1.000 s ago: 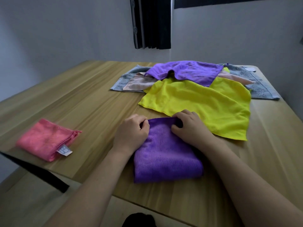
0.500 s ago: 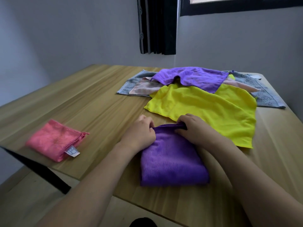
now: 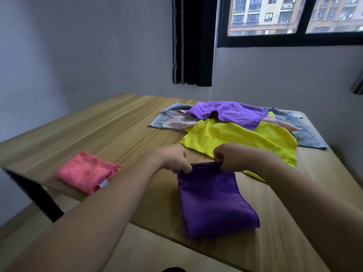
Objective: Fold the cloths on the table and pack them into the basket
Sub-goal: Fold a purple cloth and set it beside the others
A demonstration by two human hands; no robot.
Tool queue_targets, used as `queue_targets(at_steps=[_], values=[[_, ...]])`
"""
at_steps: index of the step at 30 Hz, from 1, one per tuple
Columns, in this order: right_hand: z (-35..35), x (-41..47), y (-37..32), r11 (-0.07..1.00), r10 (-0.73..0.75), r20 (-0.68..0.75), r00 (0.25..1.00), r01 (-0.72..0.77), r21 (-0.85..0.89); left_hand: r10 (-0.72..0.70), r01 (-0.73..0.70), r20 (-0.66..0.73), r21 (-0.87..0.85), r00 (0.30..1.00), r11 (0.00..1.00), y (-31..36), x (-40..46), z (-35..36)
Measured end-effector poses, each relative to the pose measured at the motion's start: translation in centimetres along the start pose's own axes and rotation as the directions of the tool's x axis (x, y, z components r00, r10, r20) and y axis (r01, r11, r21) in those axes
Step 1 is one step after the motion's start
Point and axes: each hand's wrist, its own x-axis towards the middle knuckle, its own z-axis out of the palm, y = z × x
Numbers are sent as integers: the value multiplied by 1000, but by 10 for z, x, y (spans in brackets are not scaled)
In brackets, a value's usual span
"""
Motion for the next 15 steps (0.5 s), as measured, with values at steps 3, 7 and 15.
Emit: queue_targets(at_steps=[3, 7, 15], values=[[-29, -23, -3, 998, 13, -35, 999, -11, 57, 90, -92, -70, -36, 994, 995, 8, -20, -22], [-71, -50, -7, 997, 37, -124, 992, -29, 68, 265, -253, -308, 78, 914, 964, 31, -53, -51], [-124, -99, -23, 984, 34, -270, 962, 15, 179, 421, -291, -430, 337, 798, 896, 65, -113, -94]])
